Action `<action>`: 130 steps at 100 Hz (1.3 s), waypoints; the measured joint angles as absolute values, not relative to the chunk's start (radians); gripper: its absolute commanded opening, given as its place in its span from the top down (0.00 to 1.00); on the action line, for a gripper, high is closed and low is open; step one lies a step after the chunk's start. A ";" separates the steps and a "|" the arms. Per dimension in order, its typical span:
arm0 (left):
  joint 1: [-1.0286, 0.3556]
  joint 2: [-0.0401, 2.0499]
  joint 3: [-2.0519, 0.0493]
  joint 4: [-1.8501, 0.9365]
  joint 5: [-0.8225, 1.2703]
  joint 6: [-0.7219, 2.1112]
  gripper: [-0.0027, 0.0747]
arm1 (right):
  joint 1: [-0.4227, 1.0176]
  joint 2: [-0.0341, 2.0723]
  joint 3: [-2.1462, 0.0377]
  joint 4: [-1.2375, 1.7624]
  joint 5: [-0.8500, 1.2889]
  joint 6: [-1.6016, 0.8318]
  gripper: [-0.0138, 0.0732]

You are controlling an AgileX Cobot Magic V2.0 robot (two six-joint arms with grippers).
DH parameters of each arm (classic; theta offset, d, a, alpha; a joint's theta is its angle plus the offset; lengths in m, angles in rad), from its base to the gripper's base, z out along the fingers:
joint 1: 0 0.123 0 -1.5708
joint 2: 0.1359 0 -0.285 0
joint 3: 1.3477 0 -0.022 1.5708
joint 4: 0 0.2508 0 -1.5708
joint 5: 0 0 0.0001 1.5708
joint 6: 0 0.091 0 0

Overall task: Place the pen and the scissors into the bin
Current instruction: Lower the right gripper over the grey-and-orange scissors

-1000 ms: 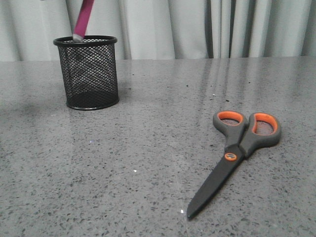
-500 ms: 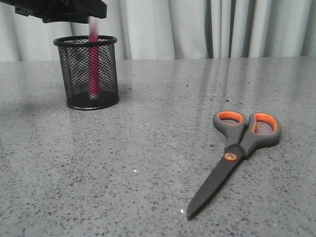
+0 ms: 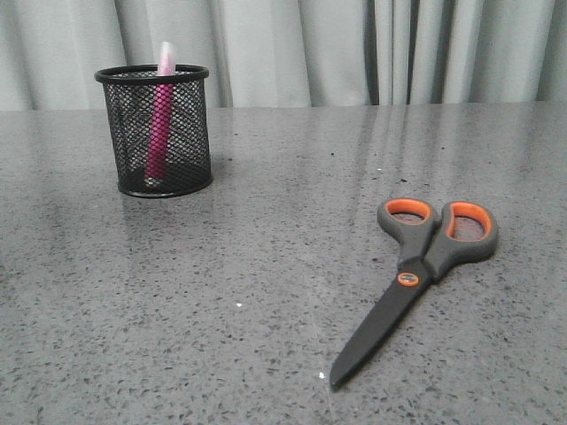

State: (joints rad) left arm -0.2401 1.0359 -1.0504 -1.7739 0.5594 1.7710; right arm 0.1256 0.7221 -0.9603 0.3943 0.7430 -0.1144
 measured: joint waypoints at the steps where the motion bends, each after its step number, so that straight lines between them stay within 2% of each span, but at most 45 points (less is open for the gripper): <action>1: -0.240 1.020 -1.050 -1.772 0.559 1.771 0.66 | 0.128 0.731 -0.966 0.400 0.755 -0.118 0.48; 15: -0.240 0.895 -1.042 -1.760 0.547 1.772 0.66 | 0.174 0.889 -1.049 0.416 0.849 -0.151 0.48; 30: -0.240 0.814 -1.013 -1.760 0.515 1.772 0.66 | 0.305 0.999 -1.069 0.413 0.877 -0.126 0.48; 53: -0.240 0.769 -0.968 -1.758 0.498 1.765 0.66 | 0.597 1.103 -1.069 0.137 0.926 0.243 0.48; 67: -0.247 0.755 -0.958 -1.758 0.491 1.753 0.66 | 0.717 1.160 -1.069 0.030 0.950 0.435 0.45; 83: -0.305 0.730 -0.959 -1.758 0.478 1.752 0.66 | 0.739 1.205 -1.069 0.000 0.950 0.560 0.37; 130: -0.464 0.660 -0.959 -1.756 0.453 1.750 0.66 | 0.741 1.369 -1.071 -0.029 0.965 0.790 0.38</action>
